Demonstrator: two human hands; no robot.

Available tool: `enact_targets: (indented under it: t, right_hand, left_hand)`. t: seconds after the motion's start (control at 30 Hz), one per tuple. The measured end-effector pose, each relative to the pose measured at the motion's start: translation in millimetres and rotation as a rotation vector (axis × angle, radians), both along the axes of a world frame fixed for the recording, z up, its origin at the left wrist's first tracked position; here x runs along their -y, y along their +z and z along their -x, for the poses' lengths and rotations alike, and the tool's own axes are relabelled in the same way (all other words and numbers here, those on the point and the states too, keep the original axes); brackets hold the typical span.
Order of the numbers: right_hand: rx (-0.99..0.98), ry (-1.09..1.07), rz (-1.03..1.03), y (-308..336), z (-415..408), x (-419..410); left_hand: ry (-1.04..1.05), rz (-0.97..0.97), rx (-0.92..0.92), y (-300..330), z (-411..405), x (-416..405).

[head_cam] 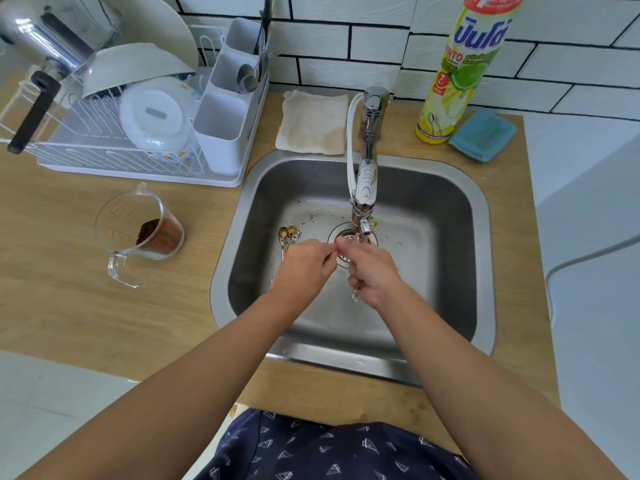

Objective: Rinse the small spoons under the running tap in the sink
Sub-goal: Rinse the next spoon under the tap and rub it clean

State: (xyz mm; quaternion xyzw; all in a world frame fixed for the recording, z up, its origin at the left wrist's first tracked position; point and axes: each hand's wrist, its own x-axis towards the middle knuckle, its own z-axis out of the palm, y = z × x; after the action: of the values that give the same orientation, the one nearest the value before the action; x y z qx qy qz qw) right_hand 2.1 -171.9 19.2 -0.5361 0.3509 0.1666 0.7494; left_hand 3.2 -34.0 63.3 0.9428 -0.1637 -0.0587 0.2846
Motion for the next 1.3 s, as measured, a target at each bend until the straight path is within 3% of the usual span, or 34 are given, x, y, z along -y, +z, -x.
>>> enact_targets:
  t: [0.1,0.2,0.27,0.33,0.43,0.53,0.63,0.73,0.9,1.07,1.2,1.3]
  right_hand:
    - [0.007,-0.002,-0.008,3.1,0.9,4.2]
    - [-0.03,-0.175,-0.035,4.3,-10.2,19.3]
    - [-0.012,-0.152,-0.045,5.8,-7.2,17.0]
    - [0.03,-0.011,-0.061,6.5,1.4,7.3]
    - [0.071,0.03,-0.075,7.6,3.1,8.0]
    - [0.062,-0.172,-0.067,6.8,-8.1,21.3]
    - [0.083,-0.03,-0.048,5.7,-2.2,14.6]
    - [0.111,0.164,0.0,3.7,5.6,3.2]
    - [0.094,-0.069,0.083,3.8,-6.3,18.0]
    - [0.125,-0.037,0.18,3.7,0.2,3.5]
    - [0.142,-0.026,0.242,5.5,-2.7,2.4]
    - [0.159,0.065,0.161,4.8,-3.0,7.0]
  left_hand:
    - [-0.016,0.006,0.026,-2.3,0.8,-2.8]
    - [-0.029,0.006,0.054,-4.7,2.8,-3.0]
    - [0.012,0.029,-0.008,-5.9,3.6,-0.8]
    - [0.135,0.183,-0.251,-5.2,3.3,2.5]
    - [0.338,0.629,-0.731,-0.1,4.1,2.6]
    - [0.328,0.705,-0.861,6.6,8.1,-1.7]
    - [0.299,0.703,-0.923,8.7,11.0,-4.7]
    - [0.28,0.663,-0.936,7.7,11.9,-7.9]
    - [0.242,0.522,-0.926,4.5,9.4,-16.4]
    - [0.253,0.261,-0.79,-2.3,8.2,-22.2]
    - [0.182,0.24,-0.732,-7.5,9.8,-22.5]
    - [0.216,0.208,-0.683,-7.7,8.4,-21.9]
